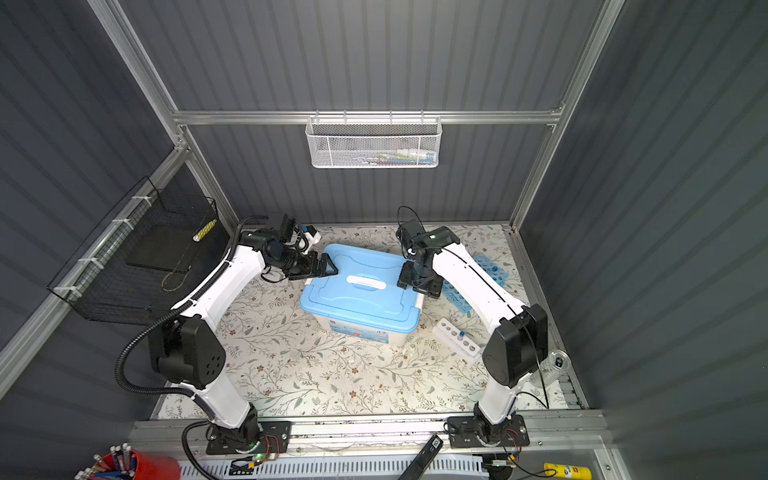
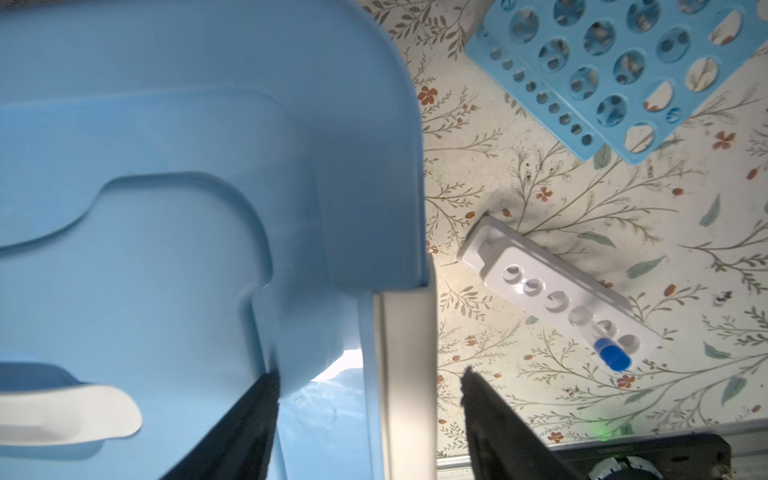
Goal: Organize the chemistry lab equipment
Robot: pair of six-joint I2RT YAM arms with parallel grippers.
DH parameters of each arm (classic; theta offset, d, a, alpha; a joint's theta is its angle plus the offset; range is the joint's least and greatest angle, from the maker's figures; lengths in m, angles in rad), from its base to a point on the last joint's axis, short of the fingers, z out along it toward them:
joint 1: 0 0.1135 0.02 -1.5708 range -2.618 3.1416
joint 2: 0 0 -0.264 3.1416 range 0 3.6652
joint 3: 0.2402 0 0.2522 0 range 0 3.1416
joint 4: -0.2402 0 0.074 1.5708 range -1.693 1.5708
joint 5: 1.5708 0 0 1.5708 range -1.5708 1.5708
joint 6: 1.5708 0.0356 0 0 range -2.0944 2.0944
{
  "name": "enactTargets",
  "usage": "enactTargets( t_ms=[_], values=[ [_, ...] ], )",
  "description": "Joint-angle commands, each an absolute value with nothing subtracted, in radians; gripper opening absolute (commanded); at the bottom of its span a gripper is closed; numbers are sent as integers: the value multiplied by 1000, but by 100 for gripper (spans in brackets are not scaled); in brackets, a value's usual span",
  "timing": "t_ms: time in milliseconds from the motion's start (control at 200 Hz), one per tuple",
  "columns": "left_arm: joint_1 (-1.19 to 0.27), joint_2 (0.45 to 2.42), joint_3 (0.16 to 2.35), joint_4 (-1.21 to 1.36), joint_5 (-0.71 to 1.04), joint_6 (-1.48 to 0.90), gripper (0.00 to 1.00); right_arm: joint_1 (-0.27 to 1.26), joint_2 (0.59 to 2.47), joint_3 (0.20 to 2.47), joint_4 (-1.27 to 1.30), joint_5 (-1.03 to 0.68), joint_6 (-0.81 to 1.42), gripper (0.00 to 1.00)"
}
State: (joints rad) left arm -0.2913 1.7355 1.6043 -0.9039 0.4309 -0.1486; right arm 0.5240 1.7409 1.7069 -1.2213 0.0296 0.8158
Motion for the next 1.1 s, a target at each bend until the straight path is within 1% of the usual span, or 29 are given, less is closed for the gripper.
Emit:
enactTargets(
  t_ms=[0, 70, 180, 245, 330, 425, 500, 580, 700, 716, 736, 776, 811, 831, 871, 981, 1011, 1081, 1096],
  values=[
    [-314, 1744, 1625, -928, 564, -124, 97, 540, 1761, 1689, -1108, -71, 800, 71],
    [-314, 1740, 1624, -947, 535, -115, 97, 541, 1770, 1684, -1099, -84, 805, 70],
    [-315, 1750, 1624, -980, 473, -103, 88, 551, 1793, 1715, -1109, -81, 802, 70],
    [-319, 1760, 1629, -997, 463, -101, 79, 559, 1814, 1750, -1131, -71, 799, 69],
    [-346, 1776, 1648, -1003, 441, -102, 70, 574, 1848, 1796, -1158, -60, 793, 68],
    [-375, 1800, 1668, -1008, 438, -112, 66, 592, 1888, 1844, -1178, -56, 790, 68],
    [-388, 1812, 1665, -1008, 422, -123, 59, 607, 1913, 1881, -1186, -54, 792, 65],
    [-393, 1831, 1672, -1050, 390, -122, 51, 620, 1941, 1916, -1196, -51, 795, 65],
    [-393, 1842, 1672, -1088, 336, -104, 42, 626, 1966, 1943, -1203, -53, 792, 65],
    [-393, 1843, 1674, -1094, 302, -103, 41, 626, 1966, 1945, -1203, -52, 790, 65],
    [-393, 1845, 1674, -1100, 285, -102, 39, 627, 1969, 1946, -1203, -55, 790, 65],
    [-393, 1847, 1676, -1106, 266, -97, 32, 628, 1972, 1953, -1204, -56, 787, 65],
    [-393, 1847, 1678, -1108, 258, -95, 30, 628, 1978, 1959, -1208, -55, 785, 64],
    [-393, 1850, 1678, -1110, 252, -95, 25, 628, 1980, 1962, -1209, -55, 783, 64],
    [-394, 1853, 1679, -1113, 243, -96, 20, 628, 1983, 1966, -1209, -57, 782, 64],
    [-403, 1874, 1692, -1128, 214, -89, 16, 627, 1988, 1970, -1204, -61, 782, 64],
    [-408, 1883, 1700, -1140, 202, -86, 10, 628, 1990, 1971, -1204, -64, 781, 64],
    [-423, 1900, 1713, -1157, 160, -83, 7, 630, 1994, 1975, -1204, -67, 783, 63],
    [-425, 1905, 1715, -1159, 152, -81, 3, 629, 1995, 1978, -1205, -68, 781, 63]
  ],
)
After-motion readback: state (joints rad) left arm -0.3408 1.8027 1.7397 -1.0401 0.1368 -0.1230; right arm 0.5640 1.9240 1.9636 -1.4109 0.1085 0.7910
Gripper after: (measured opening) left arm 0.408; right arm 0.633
